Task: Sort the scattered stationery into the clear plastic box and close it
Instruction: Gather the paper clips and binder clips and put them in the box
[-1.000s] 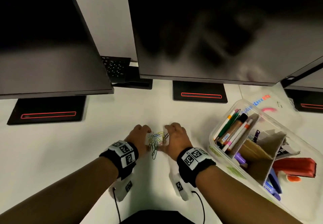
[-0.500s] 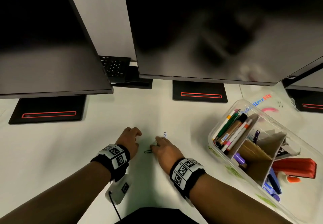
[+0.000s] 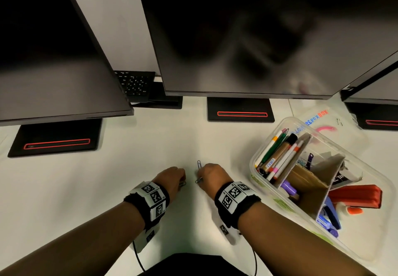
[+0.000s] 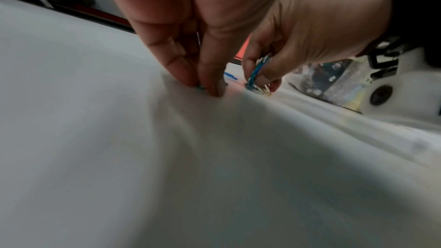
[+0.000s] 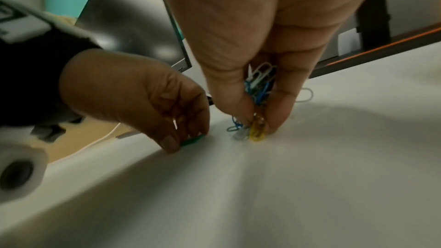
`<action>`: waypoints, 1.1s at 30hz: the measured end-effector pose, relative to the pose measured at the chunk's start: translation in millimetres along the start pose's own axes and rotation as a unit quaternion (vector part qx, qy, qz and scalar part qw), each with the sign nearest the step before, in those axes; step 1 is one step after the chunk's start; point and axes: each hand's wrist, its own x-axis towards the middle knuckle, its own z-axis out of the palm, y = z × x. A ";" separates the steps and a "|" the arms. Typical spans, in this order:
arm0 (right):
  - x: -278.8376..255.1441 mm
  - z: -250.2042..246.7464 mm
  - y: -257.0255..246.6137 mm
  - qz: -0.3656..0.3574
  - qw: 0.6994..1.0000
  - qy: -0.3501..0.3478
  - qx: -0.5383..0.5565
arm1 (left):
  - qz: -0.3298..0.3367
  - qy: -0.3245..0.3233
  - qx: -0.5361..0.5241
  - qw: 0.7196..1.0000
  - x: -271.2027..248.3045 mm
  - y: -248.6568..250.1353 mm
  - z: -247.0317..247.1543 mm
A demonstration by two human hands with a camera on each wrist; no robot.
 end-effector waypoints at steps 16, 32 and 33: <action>-98.6 -122.9 33.2 0.130 0.914 0.304 0.237 | 0.094 -0.038 0.061 0.993 35.3 30.2 -16.7; -122.9 -147.2 138.2 0.366 0.900 0.220 0.089 | 0.064 -0.055 0.128 0.988 43.1 39.0 -24.3; -121.5 -149.6 125.9 0.351 0.902 0.231 0.102 | 0.064 -0.064 0.129 0.987 42.8 39.8 -23.6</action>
